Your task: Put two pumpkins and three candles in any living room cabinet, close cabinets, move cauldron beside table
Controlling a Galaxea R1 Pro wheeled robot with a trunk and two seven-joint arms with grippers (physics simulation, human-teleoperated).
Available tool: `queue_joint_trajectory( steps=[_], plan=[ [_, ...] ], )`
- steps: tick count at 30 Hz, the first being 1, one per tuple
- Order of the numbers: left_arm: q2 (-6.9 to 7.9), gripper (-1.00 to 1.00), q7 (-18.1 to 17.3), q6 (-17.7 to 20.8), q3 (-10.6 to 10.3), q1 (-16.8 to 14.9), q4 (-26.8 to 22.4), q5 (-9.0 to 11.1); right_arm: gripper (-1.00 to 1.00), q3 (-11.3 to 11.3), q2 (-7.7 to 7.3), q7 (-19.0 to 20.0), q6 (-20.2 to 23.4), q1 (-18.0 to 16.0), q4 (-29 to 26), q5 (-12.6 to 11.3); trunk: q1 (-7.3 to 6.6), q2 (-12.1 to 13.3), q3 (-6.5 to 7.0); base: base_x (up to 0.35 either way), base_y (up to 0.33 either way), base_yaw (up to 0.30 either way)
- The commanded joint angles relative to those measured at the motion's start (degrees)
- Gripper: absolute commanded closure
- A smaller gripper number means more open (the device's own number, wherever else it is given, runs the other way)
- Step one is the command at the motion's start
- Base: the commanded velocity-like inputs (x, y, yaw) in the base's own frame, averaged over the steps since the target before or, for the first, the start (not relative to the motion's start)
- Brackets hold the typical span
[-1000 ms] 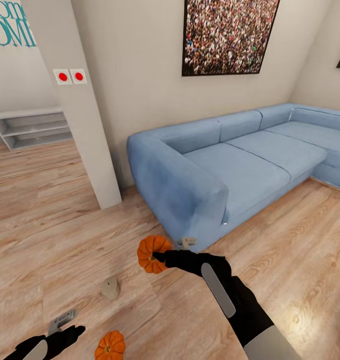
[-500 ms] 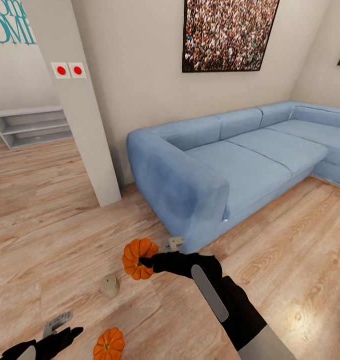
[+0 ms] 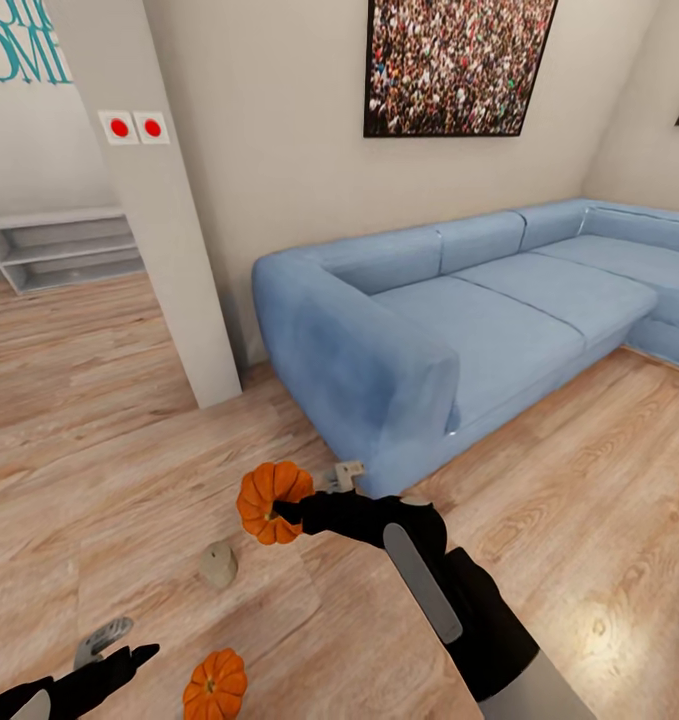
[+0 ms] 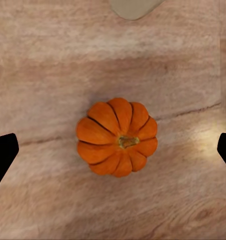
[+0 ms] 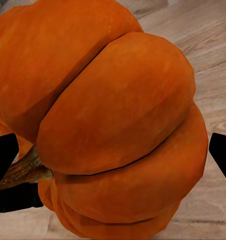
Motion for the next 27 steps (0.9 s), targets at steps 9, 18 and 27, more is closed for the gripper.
queue_joint_trajectory(
  steps=[9,18,27],
  plan=[
    [0.04,-1.00,-0.94,-0.16,-0.21,-0.04,1.71,0.32,1.00,-0.08,0.01,0.26,0.06,-0.03,-0.22,0.21,1.97,-3.64,-1.67,0.000,0.000,0.000],
    [0.08,-1.00,-0.89,-0.32,-0.14,-0.04,2.00,0.28,1.00,-0.01,0.01,0.26,-0.09,-0.03,-0.31,0.21,3.95,-7.25,-3.28,0.000,0.000,0.000],
    [0.03,-1.00,-0.88,-0.34,-0.12,-0.04,2.01,0.29,1.00,-0.15,0.04,0.33,-0.15,-0.03,-0.13,0.21,5.93,-10.86,-4.90,0.000,0.000,0.000]
  ],
)
